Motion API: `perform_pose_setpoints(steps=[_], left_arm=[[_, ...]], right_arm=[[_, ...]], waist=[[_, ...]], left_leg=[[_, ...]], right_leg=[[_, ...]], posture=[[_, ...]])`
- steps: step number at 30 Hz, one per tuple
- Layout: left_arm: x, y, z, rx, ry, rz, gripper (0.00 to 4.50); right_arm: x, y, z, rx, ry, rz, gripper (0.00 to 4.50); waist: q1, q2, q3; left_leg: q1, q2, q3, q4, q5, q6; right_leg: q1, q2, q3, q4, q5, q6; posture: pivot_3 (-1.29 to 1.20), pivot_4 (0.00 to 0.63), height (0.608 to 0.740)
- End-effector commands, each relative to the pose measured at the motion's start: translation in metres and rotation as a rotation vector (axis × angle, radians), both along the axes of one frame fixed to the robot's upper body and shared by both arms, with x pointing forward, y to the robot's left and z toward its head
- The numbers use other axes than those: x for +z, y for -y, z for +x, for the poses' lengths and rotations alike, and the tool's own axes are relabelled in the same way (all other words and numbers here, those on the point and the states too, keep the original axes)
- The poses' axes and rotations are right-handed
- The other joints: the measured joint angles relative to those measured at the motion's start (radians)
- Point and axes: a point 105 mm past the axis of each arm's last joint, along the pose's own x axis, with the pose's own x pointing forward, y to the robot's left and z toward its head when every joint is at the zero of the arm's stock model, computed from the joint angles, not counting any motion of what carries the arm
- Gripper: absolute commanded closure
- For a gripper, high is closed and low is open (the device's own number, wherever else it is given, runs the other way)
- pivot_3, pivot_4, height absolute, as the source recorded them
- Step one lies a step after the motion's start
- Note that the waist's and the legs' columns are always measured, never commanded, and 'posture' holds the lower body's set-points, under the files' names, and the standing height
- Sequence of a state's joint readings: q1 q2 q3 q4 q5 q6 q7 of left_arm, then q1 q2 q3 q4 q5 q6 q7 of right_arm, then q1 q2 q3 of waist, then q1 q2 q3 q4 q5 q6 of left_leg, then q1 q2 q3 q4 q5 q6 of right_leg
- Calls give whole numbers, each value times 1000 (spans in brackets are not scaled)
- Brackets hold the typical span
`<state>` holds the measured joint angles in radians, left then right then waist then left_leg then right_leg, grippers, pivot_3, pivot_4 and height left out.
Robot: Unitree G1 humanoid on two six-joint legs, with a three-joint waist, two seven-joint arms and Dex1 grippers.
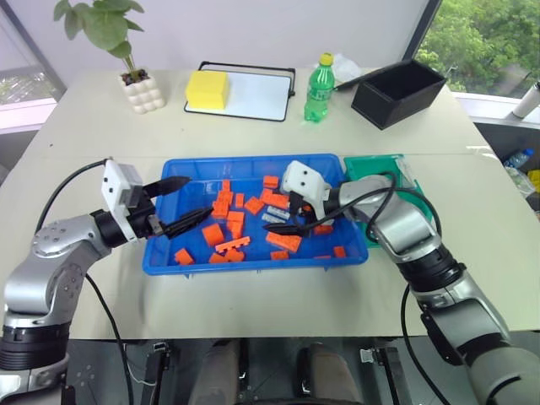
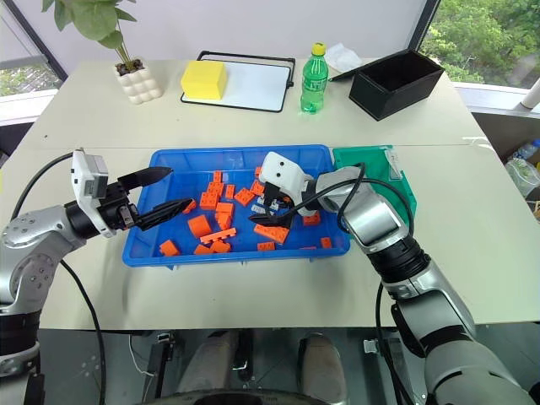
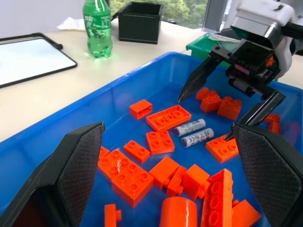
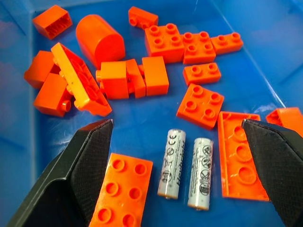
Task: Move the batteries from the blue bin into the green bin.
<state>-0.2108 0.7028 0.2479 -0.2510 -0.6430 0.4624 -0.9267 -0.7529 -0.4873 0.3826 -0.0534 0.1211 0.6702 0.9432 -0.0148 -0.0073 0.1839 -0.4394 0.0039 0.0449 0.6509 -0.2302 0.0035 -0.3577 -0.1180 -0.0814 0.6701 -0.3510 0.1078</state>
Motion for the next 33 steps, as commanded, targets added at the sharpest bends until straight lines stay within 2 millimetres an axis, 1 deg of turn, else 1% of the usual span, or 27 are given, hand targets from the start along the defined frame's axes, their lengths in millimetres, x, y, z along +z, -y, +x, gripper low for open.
perform_pose_setpoints(steps=[1, 7, 10, 13, 17, 19, 22, 24, 29, 33], left_arm=[[9, 0, -2, -1, 48, 2, 0], [8, -1, -3, 11, 44, 2, 0], [7, -1, -3, 14, 43, 2, 0], [7, -1, -2, 16, 43, 2, 0], [5, -1, -1, 18, 42, 4, 0], [5, -1, -1, 18, 43, 7, 0], [4, 0, -1, 19, 44, 9, 0], [4, -1, -2, 22, 45, 9, 0], [4, -1, -3, 26, 47, 7, 0], [4, 0, -3, 27, 47, 7, 0]], right_arm=[[6, -4, -4, 22, 21, 9, 40], [2, -13, -18, 66, -32, 25, 40], [-7, -16, -25, 67, -83, 36, 40], [-16, -17, -27, 54, -125, 40, 40], [-22, -19, -23, 18, -159, 52, 40], [-24, -19, -16, -7, -153, 50, 40], [-18, -18, -9, -27, -136, 58, 40], [-15, -18, -7, -29, -133, 63, 40], [-17, -12, -3, -42, -126, 40, 40], [-11, -8, -2, -48, -108, 35, 40]], waist=[[0, 0, 0], [2, 0, 0], [2, 0, 0], [2, 0, 0], [2, 0, 0], [1, 0, 0], [2, 0, 0], [2, 0, 0], [1, 0, 0], [2, 0, 0]], left_leg=[[0, 0, 0, 0, 0, 0], [0, 0, 0, 0, 0, 0], [0, 0, 0, 0, 0, 0], [0, 0, 0, 0, 0, 0], [0, 0, 0, 0, 0, 0], [0, 0, 0, 0, 0, 0], [0, 0, 0, 0, 0, 0], [0, 0, 0, 0, 0, 0], [0, 0, 0, 0, 0, 0], [0, 0, 0, 0, 0, 0]], right_leg=[[0, 0, 0, 0, 0, 0], [0, 0, 0, 0, 0, 0], [0, 0, 0, 0, 0, 0], [0, 0, 0, 0, 0, 0], [0, 0, 0, 0, 0, 0], [0, 0, 0, 0, 0, 0], [0, 0, 0, 0, 0, 0], [0, 0, 0, 0, 0, 0], [0, 0, 0, 0, 0, 0], [0, 0, 0, 0, 0, 0]], posture=[[0, 150, 739], [0, 150, 739], [0, 150, 739], [0, 150, 739], [0, 150, 739], [0, 150, 739], [0, 150, 739], [0, 150, 739], [0, 150, 739], [0, 150, 739]])
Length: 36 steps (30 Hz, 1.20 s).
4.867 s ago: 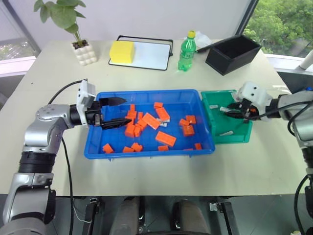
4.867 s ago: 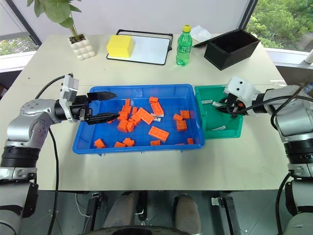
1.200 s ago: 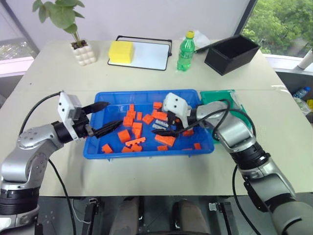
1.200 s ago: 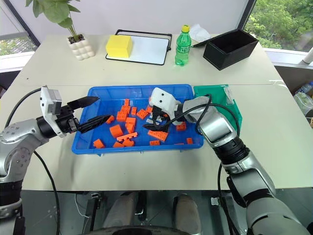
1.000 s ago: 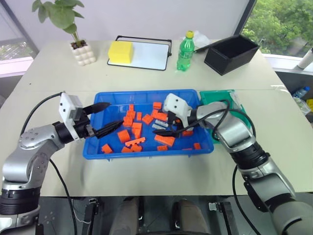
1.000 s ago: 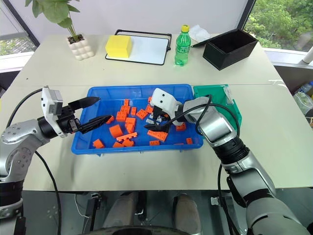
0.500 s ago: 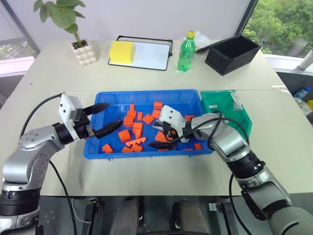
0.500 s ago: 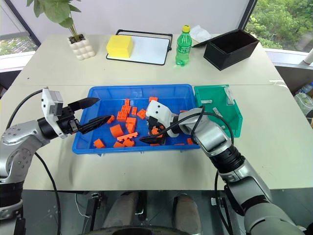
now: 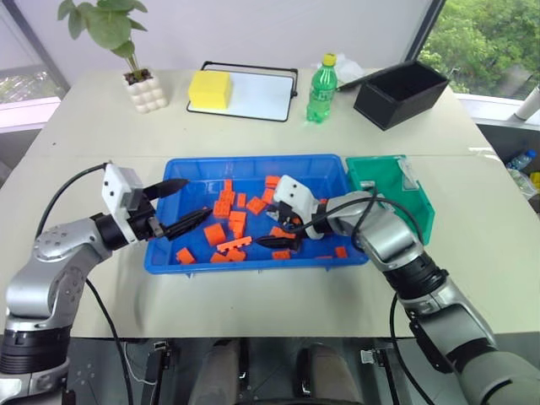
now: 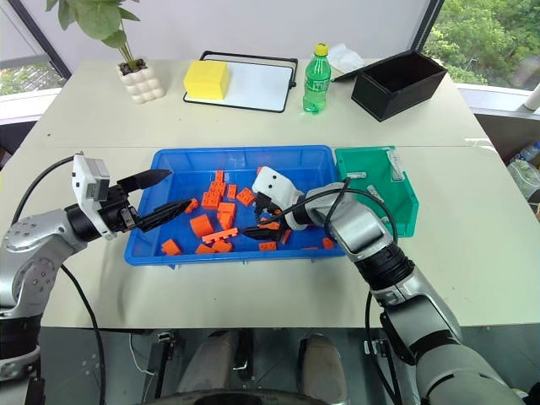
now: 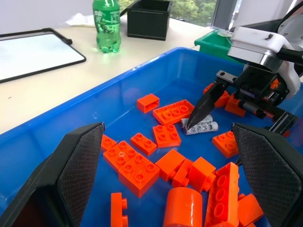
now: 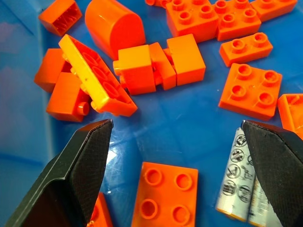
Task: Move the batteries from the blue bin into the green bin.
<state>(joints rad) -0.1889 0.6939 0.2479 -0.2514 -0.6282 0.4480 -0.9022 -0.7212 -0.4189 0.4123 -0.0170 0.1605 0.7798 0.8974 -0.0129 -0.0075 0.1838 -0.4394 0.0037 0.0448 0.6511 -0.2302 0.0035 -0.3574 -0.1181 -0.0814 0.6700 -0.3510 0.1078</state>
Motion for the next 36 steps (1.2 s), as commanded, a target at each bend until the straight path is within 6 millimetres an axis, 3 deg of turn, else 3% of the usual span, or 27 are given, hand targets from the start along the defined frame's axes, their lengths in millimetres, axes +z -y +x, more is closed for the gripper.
perform_pose_setpoints(steps=[1, 10, 15, 28, 36], left_arm=[[9, 3, -4, -8, 51, 6, 0], [8, 4, -3, -16, 52, 4, 0], [8, 8, -2, -23, 54, 0, 0], [6, 9, -4, -10, 55, 3, 0], [4, 9, -4, -1, 53, 0, 0]], right_arm=[[18, 5, 4, -6, 61, 8, 40], [12, 14, 3, -27, 55, -27, 40], [-4, 13, 11, -25, 82, -88, 40], [-3, 2, 25, -10, 126, -110, 40], [-10, 21, 27, -71, 91, -151, 40]], waist=[[1, 0, 0], [0, 0, 0], [-1, 0, 0], [0, 0, 0], [0, 0, 0]], left_leg=[[0, 0, 0, 0, 0, 0], [0, 0, 0, 0, 0, 0], [0, 0, 0, 0, 0, 0], [0, 0, 0, 0, 0, 0], [0, 0, 0, 0, 0, 0]], right_leg=[[0, 0, 0, 0, 0, 0], [0, 0, 0, 0, 0, 0], [0, 0, 0, 0, 0, 0], [0, 0, 0, 0, 0, 0], [0, 0, 0, 0, 0, 0]], posture=[[0, 150, 739], [0, 150, 739], [0, 150, 739], [0, 150, 739], [0, 150, 739]])
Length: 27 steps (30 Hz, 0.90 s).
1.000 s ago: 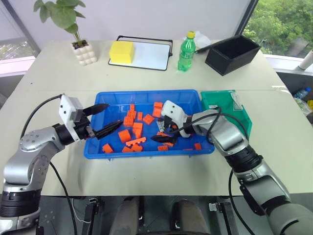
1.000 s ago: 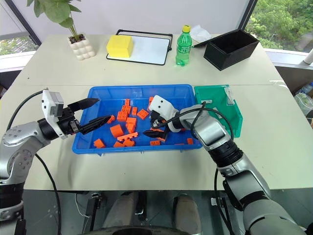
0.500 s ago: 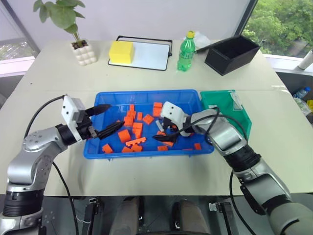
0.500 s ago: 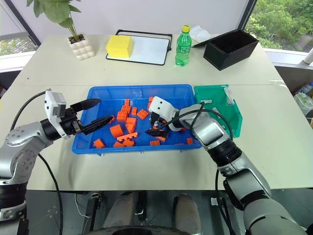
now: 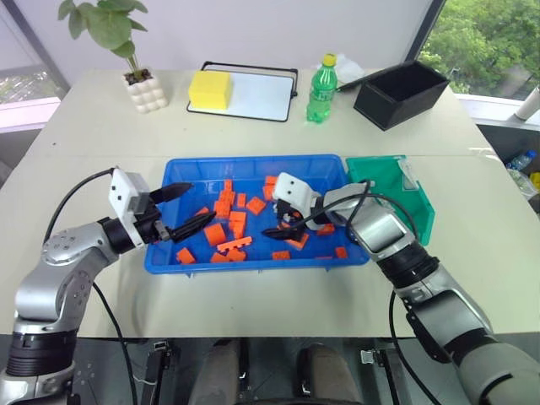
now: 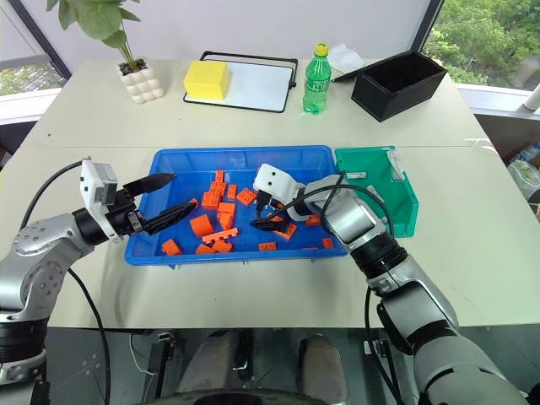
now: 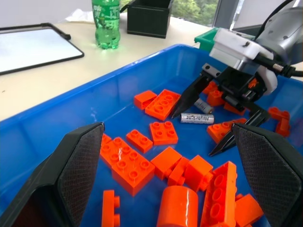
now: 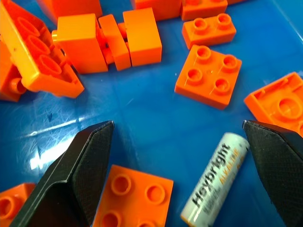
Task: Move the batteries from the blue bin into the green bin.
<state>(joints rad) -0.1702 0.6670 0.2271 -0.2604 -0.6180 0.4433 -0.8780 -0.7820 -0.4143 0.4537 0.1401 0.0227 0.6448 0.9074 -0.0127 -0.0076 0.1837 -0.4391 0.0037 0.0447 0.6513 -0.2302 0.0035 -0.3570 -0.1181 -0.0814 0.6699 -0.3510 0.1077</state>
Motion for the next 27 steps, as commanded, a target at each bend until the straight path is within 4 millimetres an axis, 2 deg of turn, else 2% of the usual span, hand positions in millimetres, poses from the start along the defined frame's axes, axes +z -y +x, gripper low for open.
perform_pose_setpoints(steps=[1, 5, 10, 14, 20, 21, 25, 27], left_arm=[[12, 4, -3, -9, 72, 13, 0], [12, 4, -2, -6, 75, 11, 0], [10, 6, 1, -6, 81, 16, 0], [11, 6, 2, -3, 90, 14, 0], [11, 4, 2, 9, 95, 16, 0], [11, 4, 1, 11, 96, 16, 0], [13, 2, 0, 15, 97, 15, 0], [13, 2, -3, -6, 86, 20, 0]], right_arm=[[-3, 13, 4, -60, -7, -25, 40], [-1, 23, 7, -126, -34, -3, 40], [-4, 24, 6, -159, -74, 29, 40], [-8, 22, 4, -156, -87, 29, 1258], [-11, 15, 1, -136, -101, 33, 4320], [-11, 14, 1, -135, -103, 33, 4440], [-10, 11, -1, -118, -100, 34, 4435], [-1, 11, 2, -114, -62, 39, 4435]], waist=[[0, 0, 0], [1, 0, 0], [0, 0, 0], [0, 0, 0], [-1, 0, 0], [-1, 0, 0], [-1, 0, 0], [-1, 0, 0]], left_leg=[[0, 0, 0, 0, 0, 0], [0, 0, 0, 0, 0, 0], [0, 0, 0, 0, 0, 0], [0, 0, 0, 0, 0, 0], [0, 0, 0, 0, 0, 0], [0, 0, 0, 0, 0, 0], [0, 0, 0, 0, 0, 0], [0, 0, 0, 0, 0, 0]], right_leg=[[0, 0, 0, 0, 0, 0], [0, 0, 0, 0, 0, 0], [0, 0, 0, 0, 0, 0], [0, 0, 0, 0, 0, 0], [0, 0, 0, 0, 0, 0], [0, 0, 0, 0, 0, 0], [0, 0, 0, 0, 0, 0], [0, 0, 0, 0, 0, 0]], posture=[[0, 150, 739], [0, 150, 739], [0, 150, 739], [0, 150, 739], [0, 150, 739], [0, 150, 739], [0, 150, 739], [0, 150, 739]])
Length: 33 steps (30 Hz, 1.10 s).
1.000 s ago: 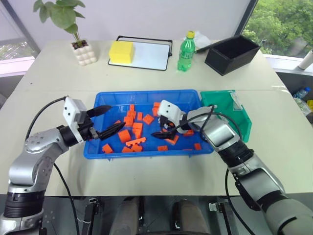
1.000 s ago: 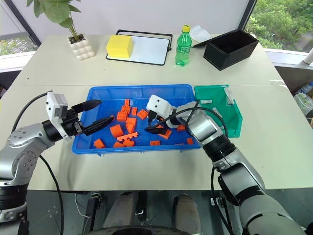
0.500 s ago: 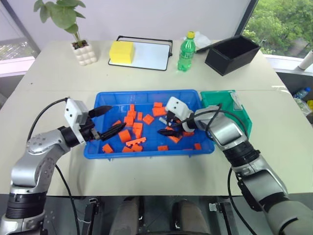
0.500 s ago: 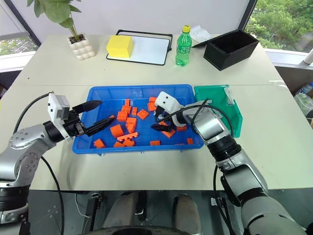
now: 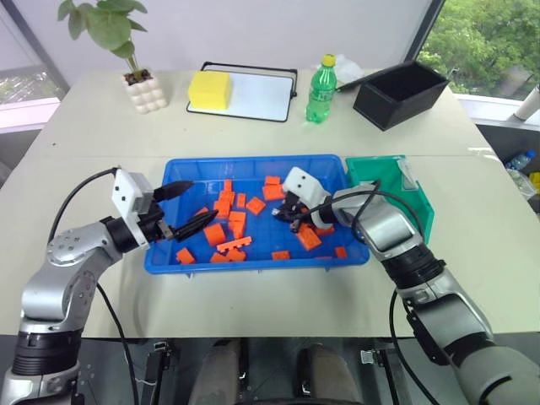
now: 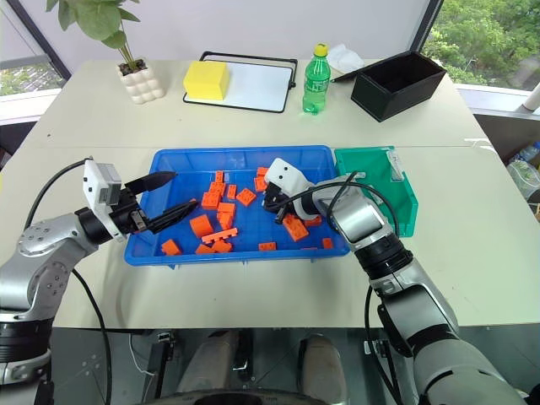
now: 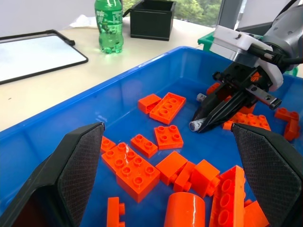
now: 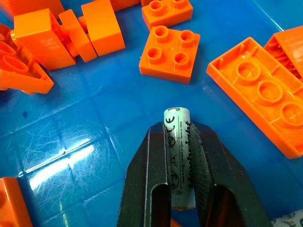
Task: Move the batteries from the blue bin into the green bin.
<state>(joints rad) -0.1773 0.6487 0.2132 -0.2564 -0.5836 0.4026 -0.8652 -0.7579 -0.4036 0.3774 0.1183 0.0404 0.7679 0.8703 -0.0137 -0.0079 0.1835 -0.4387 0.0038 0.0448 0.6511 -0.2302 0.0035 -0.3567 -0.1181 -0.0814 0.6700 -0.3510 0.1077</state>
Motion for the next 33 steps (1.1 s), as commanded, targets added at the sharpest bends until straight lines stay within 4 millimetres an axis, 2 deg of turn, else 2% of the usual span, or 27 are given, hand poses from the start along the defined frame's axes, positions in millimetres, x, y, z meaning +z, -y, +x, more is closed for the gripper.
perform_pose_setpoints(steps=[1, 3, 8, 11, 14, 18, 22, 26, 30, 32, 33], left_arm=[[12, 0, -8, -37, 40, 15, 0], [11, 1, -11, -67, 27, 25, 0], [26, 3, -16, -183, 23, 55, 0], [37, 6, -14, -251, 32, 65, 0], [45, 12, -13, -327, 35, 83, 0], [46, 18, -10, -405, 30, 116, 0], [43, 25, -5, -467, 22, 146, 0], [37, 28, 2, -484, 16, 165, 0], [35, 30, 5, -490, 16, 161, 0], [35, 30, 7, -488, 19, 157, 0], [35, 30, 7, -486, 20, 155, 0]], right_arm=[[8, -4, -1, 17, 26, 2, 4435], [21, -5, 1, 22, 55, 23, 4435], [94, 5, 6, 4, 178, 132, 4435], [126, 29, 6, -34, 241, 130, 4435], [140, 63, 6, -97, 294, 57, 4435], [144, 99, 2, -174, 303, -7, 4435], [133, 131, -7, -254, 266, -58, 4435], [119, 150, -16, -308, 219, -85, 4435], [109, 160, -20, -344, 200, -103, 4435], [104, 165, -22, -352, 192, -126, 3333], [102, 168, -23, -357, 191, -142, 2940]], waist=[[0, 0, 0], [0, 0, 0], [2, 1, 1], [6, 1, 1], [8, 0, 1], [2, 1, 1], [1, 1, 1], [2, 1, 1], [3, 1, 1], [3, 1, 1], [3, 1, 1]], left_leg=[[0, 0, 0, 0, 0, 0], [0, 0, 0, 0, 0, 0], [-1, 0, 0, 0, 0, 0], [-1, 0, 0, 0, 0, 0], [-1, -1, -1, 0, 0, 0], [-1, -2, 0, -1, 0, 1], [-1, -1, 1, -2, 0, 1], [-1, -1, 1, -2, 0, 1], [-1, 0, 2, -2, 0, 1], [-1, 0, 1, -1, 0, 1], [-1, 0, 1, -1, 0, 1]], right_leg=[[0, 0, 0, 0, 0, 0], [0, 0, 0, 0, 0, 0], [-1, 0, 0, 0, 0, 0], [-1, 0, 0, -1, 0, 0], [0, 0, 0, -1, 0, 0], [-1, -1, 0, -2, 0, 0], [-1, 0, 0, -2, 0, 0], [-1, 0, 0, -2, 0, 0], [-1, 0, 0, -2, 0, 0], [-1, 0, 0, -2, 0, 0], [-1, 0, 0, -2, 0, 0]], posture=[[0, 150, 739], [0, 150, 739], [0, 150, 739], [0, 150, 739], [0, 150, 739], [0, 150, 739], [0, 150, 739], [0, 150, 739], [0, 150, 739], [0, 150, 739], [0, 150, 739]])
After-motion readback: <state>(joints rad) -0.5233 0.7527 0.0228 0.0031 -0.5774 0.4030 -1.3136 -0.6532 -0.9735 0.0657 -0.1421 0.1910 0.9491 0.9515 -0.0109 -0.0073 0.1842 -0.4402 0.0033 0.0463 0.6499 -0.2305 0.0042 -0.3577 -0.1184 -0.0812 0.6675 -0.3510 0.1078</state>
